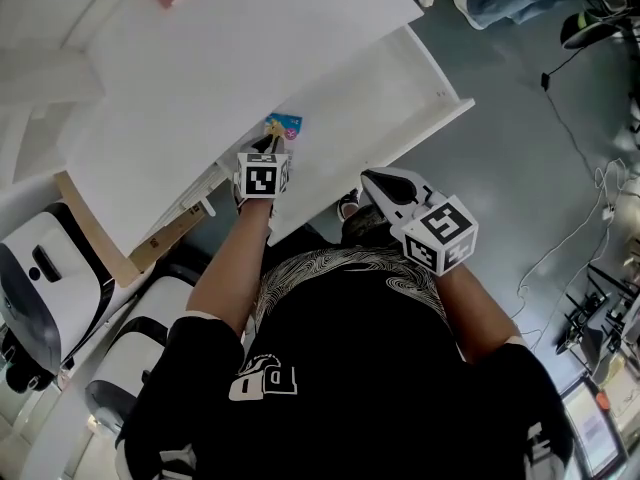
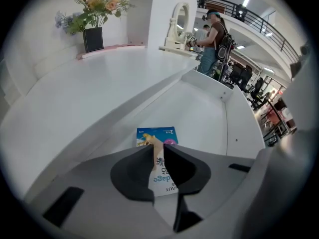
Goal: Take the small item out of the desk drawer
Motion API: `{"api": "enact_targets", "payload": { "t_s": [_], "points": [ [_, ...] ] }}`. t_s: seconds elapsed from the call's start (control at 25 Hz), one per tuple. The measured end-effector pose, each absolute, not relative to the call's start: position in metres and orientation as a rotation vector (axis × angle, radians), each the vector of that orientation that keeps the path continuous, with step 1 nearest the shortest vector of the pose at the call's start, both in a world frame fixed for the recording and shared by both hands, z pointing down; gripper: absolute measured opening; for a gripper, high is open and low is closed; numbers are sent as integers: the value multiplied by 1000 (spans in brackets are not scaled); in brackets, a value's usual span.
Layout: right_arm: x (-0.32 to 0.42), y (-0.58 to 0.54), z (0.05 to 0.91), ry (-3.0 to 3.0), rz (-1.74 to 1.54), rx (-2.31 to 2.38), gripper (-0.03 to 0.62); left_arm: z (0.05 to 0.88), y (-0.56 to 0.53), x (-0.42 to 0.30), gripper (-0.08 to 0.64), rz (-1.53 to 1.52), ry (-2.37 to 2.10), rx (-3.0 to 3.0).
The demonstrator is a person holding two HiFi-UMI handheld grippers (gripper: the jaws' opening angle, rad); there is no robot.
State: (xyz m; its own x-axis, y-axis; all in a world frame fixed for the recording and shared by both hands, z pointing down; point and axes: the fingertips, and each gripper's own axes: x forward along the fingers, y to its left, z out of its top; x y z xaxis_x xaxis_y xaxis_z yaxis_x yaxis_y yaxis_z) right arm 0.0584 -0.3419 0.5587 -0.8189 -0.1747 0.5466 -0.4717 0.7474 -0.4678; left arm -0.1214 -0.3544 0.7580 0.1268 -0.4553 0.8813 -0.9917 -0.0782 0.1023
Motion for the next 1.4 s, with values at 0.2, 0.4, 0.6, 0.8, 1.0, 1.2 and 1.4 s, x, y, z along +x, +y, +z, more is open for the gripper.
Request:
{"api": "enact_targets", "payload": {
  "t_s": [0.2,0.4,0.6,0.8,1.0,1.2,1.4],
  "points": [
    [63,-344,566,-2455,858,473,9,769,-351,-122,156,908,-1424,1603],
    [62,-346,568,-2458,871,451,9,776,-351,-124,252,911,-1429,1572],
    [64,-347,572,-2454,883,447,9,784,-355,-125,317,917,-1439,1556],
    [69,-349,575,-2450,891,459,9,791,-355,-111,365,934,-1367,1550],
    [71,-353,575,-2452,899,470,9,799,-356,-114,406,991,-1360,1516],
    [73,-353,578,-2444,903,474,9,812,-347,-114,425,1047,-1322,1481],
    [75,-353,579,-2440,901,480,9,822,-338,-115,425,1028,-1332,1428]
  ]
}}
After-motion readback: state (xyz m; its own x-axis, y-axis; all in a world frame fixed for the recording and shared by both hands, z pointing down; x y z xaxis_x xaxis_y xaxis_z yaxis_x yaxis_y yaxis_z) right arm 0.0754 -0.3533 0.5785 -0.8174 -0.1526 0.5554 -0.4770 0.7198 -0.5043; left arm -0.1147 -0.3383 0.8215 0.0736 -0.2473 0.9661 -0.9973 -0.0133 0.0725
